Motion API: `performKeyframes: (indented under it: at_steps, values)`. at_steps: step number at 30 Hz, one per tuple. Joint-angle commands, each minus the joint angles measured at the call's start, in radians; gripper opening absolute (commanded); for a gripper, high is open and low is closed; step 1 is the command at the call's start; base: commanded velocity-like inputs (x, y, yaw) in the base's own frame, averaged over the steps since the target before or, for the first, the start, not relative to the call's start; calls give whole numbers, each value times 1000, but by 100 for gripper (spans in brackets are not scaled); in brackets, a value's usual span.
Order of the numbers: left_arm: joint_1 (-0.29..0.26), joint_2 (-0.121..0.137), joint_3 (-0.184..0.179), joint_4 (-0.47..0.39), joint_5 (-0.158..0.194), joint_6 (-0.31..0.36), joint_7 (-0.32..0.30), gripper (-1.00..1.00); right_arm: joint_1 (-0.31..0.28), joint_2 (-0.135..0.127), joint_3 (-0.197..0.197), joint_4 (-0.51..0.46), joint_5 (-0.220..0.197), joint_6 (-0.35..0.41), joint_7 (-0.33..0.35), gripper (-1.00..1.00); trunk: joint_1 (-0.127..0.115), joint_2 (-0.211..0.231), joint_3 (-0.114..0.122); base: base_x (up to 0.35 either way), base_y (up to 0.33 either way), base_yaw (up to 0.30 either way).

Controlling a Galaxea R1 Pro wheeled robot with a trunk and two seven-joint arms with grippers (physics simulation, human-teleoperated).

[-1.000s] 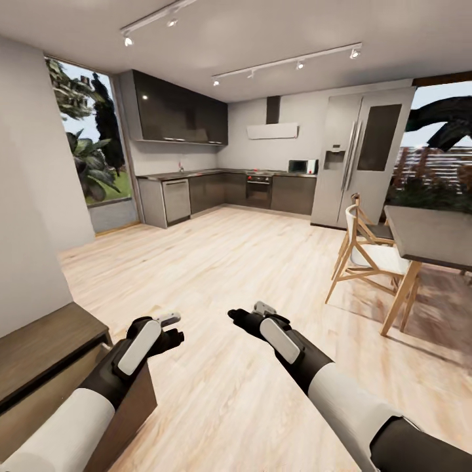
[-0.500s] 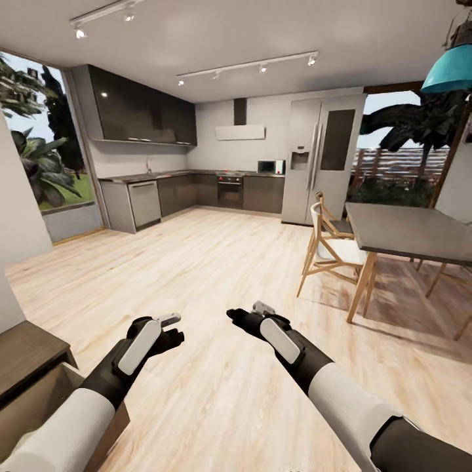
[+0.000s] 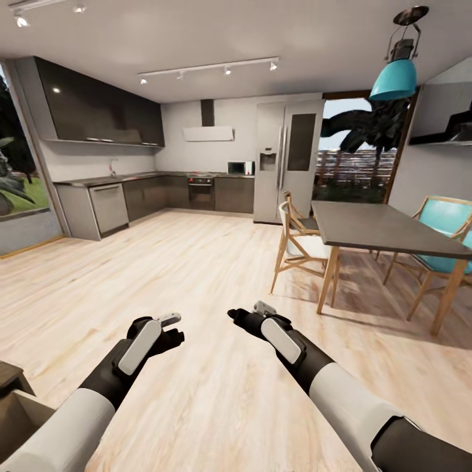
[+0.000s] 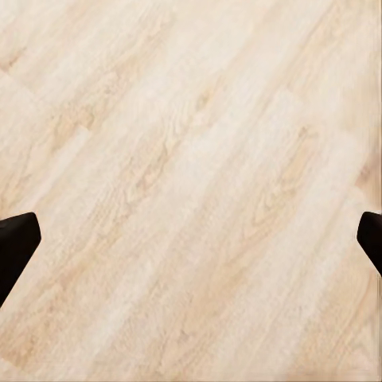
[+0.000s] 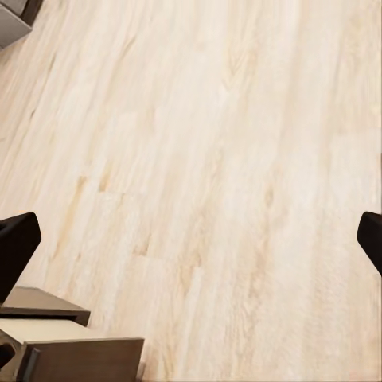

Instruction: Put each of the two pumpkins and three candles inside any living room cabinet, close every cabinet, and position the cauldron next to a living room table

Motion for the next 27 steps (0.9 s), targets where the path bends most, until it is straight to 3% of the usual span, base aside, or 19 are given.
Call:
performKeyframes:
  at_steps: [1,11,20,27]
  values:
    - [-1,1,-3,-2,11,0,10,100,-1,0,3,-1,-7,0,-7,100,0,-1,-1,0,0,-294]
    - [-1,2,10,-2,22,5,6,100,-1,-1,2,0,-7,0,-7,100,0,-1,3,0,0,-294]
    - [-1,3,12,0,24,7,5,100,-1,-1,3,-3,-6,3,-7,100,-35,62,34,0,0,-294]
    - [-1,3,12,1,25,8,1,100,4,-38,2,-1,-7,-13,-5,100,-61,111,50,0,0,-205]
